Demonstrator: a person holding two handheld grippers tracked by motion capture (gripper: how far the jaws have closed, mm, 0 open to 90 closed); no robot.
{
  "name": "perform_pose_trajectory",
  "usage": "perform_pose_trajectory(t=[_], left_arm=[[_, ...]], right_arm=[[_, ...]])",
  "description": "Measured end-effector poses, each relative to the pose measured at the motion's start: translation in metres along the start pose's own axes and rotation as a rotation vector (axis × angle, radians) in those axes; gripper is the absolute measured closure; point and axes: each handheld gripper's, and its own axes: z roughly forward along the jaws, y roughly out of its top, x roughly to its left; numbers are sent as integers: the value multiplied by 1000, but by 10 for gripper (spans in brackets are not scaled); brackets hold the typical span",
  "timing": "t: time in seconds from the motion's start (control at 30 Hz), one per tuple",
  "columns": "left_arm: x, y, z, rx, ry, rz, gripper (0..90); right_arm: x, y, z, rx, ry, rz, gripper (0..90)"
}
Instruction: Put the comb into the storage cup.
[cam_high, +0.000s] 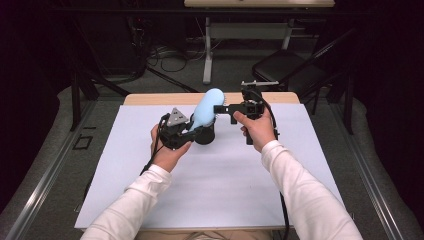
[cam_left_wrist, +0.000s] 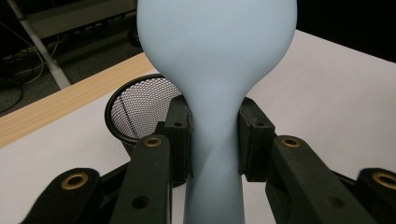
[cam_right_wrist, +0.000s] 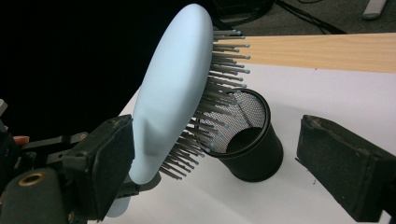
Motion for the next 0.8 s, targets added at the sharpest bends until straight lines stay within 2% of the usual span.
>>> perform_pose_trajectory(t=[0.53,0.8], left_arm=[[-7,-1,4,-4,-17,11,695],[-11,-1,5,-6,-21,23,696]], right_arm=[[-1,1,4,-3,26,41,141],[-4,1,6,-2,34,44,145]])
